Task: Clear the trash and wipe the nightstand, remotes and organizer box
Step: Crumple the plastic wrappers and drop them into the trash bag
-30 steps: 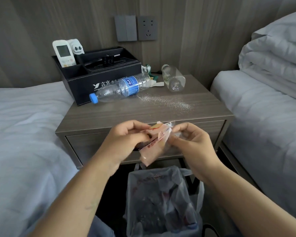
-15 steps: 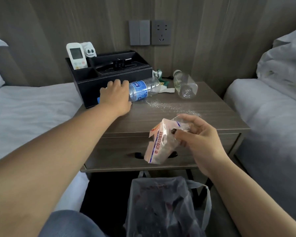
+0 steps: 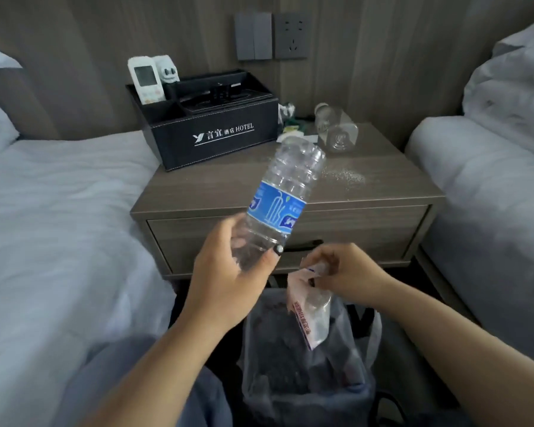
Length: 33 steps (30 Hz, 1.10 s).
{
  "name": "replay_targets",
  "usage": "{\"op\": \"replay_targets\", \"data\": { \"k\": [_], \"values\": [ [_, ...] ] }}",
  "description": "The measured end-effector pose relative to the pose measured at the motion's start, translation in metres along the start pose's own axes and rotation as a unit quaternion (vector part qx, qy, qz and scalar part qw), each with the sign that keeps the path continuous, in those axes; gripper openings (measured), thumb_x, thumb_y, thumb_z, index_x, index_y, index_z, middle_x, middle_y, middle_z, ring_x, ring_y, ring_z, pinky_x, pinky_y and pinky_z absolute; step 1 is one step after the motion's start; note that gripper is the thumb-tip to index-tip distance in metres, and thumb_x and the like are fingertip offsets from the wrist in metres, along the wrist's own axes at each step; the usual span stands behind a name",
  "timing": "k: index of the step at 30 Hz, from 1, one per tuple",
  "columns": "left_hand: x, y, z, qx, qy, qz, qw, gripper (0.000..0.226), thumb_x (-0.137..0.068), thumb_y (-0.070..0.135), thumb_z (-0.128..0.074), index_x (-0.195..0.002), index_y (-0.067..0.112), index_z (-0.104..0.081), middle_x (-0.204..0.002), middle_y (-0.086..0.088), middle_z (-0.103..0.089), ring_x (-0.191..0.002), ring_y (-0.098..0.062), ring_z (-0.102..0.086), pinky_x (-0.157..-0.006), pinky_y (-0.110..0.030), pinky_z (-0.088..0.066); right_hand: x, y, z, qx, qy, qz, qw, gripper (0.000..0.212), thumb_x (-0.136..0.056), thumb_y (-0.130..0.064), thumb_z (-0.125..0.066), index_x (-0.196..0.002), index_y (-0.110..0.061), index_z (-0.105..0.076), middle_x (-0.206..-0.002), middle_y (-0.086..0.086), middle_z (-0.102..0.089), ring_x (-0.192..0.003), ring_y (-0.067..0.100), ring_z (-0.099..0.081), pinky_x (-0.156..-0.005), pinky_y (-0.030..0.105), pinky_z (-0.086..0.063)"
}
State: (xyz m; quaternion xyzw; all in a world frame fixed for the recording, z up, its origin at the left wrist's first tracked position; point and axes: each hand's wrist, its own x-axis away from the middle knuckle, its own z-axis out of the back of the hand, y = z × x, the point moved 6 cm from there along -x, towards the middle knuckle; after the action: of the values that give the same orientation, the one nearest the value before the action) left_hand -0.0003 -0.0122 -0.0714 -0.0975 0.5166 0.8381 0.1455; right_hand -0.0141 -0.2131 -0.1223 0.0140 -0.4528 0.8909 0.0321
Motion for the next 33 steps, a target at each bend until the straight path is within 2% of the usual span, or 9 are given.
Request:
{"op": "replay_targets", "data": {
  "k": [2,8,10,16,22,25,27,30,33],
  "values": [
    [-0.003,-0.011,-0.013,0.005,-0.058,0.027,0.998,0.056,-0.073,0.040,-0.079,-0.120,0.041,-0.049,-0.114,0.021,-0.061,-0.102,0.004,-0.058,-0.089,-0.026,-0.051,0.000,0.032,-0.028,0.072,0.007,-0.037,0.997,0.018,-0.075,-0.008,-0.070,-0.086,-0.022,-0.071,-0.077,-0.013,-0.064,-0.070,0.002,-0.057,-0.063,0.004,-0.039],
    [-0.010,-0.011,-0.034,-0.105,-0.239,-0.013,0.965,0.063,-0.069,0.038,-0.082,-0.125,0.034,-0.054,-0.115,0.017,-0.061,-0.106,0.001,-0.059,-0.098,-0.030,-0.049,-0.009,0.109,-0.124,0.147,-0.073,-0.088,0.983,0.029,-0.081,-0.004,-0.053,-0.095,-0.021,-0.070,-0.095,0.002,-0.070,-0.094,0.020,-0.064,-0.079,0.024,-0.045],
    [-0.007,-0.013,-0.036,-0.149,-0.275,-0.023,0.950,0.064,-0.069,0.042,-0.079,-0.126,0.034,-0.053,-0.117,0.015,-0.061,-0.107,-0.003,-0.059,-0.096,-0.034,-0.050,-0.016,0.123,-0.149,0.123,-0.082,-0.096,0.984,0.034,-0.080,-0.006,-0.055,-0.099,-0.031,-0.070,-0.096,0.006,-0.068,-0.093,0.023,-0.063,-0.081,0.032,-0.047],
    [-0.013,-0.023,-0.033,-0.226,-0.326,0.004,0.918,0.055,-0.071,0.049,-0.076,-0.119,0.032,-0.056,-0.109,0.012,-0.063,-0.097,-0.012,-0.061,-0.087,-0.036,-0.053,-0.023,0.163,-0.191,0.264,-0.115,-0.160,0.944,0.038,-0.091,-0.023,-0.050,-0.129,-0.017,-0.050,-0.123,0.014,-0.062,-0.114,0.033,-0.060,-0.092,0.038,-0.050],
    [-0.014,-0.041,-0.031,-0.320,-0.381,0.063,0.865,0.049,-0.068,0.055,-0.073,-0.106,0.028,-0.059,-0.102,0.007,-0.063,-0.092,-0.017,-0.061,-0.085,-0.038,-0.054,-0.021,0.168,-0.164,0.110,-0.175,-0.239,0.949,0.035,-0.088,-0.022,-0.064,-0.122,-0.014,-0.062,-0.117,0.006,-0.065,-0.104,0.022,-0.063,-0.092,0.033,-0.051],
    [-0.005,-0.049,-0.035,-0.379,-0.444,0.098,0.806,0.053,-0.070,0.056,-0.072,-0.109,0.022,-0.061,-0.107,0.002,-0.060,-0.096,-0.018,-0.060,-0.085,-0.035,-0.053,-0.015,0.152,-0.120,0.108,-0.210,-0.236,0.943,0.008,-0.092,-0.015,-0.057,-0.095,-0.016,-0.065,-0.090,0.001,-0.061,-0.080,0.014,-0.057,-0.072,0.021,-0.049],
    [0.001,-0.061,-0.042,-0.402,-0.484,0.116,0.768,0.049,-0.070,0.056,-0.072,-0.100,0.018,-0.063,-0.101,0.000,-0.061,-0.089,-0.019,-0.062,-0.076,-0.033,-0.052,-0.010,0.138,-0.090,0.160,-0.215,-0.228,0.936,0.016,-0.092,-0.013,-0.054,-0.083,-0.013,-0.067,-0.078,0.002,-0.060,-0.067,0.011,-0.055,-0.061,0.017,-0.045],
    [0.010,-0.071,-0.071,-0.426,-0.506,0.128,0.739,0.044,-0.074,0.055,-0.069,-0.088,0.014,-0.060,-0.085,-0.002,-0.058,-0.072,-0.018,-0.058,-0.060,-0.029,-0.046,0.005,0.118,-0.062,0.254,-0.235,-0.207,0.915,0.028,-0.093,-0.020,-0.053,-0.114,-0.007,-0.067,-0.106,0.008,-0.068,-0.095,0.020,-0.064,-0.082,0.028,-0.050],
    [0.023,-0.089,-0.121,-0.449,-0.514,0.116,0.722,0.043,-0.082,0.054,-0.064,-0.097,0.013,-0.059,-0.085,-0.004,-0.057,-0.074,-0.019,-0.058,-0.065,-0.028,-0.047,0.011,0.103,-0.063,0.314,-0.220,-0.157,0.910,0.037,-0.094,-0.027,-0.051,-0.127,-0.011,-0.058,-0.130,0.005,-0.058,-0.116,0.020,-0.056,-0.092,0.029,-0.046]
  ]
}}
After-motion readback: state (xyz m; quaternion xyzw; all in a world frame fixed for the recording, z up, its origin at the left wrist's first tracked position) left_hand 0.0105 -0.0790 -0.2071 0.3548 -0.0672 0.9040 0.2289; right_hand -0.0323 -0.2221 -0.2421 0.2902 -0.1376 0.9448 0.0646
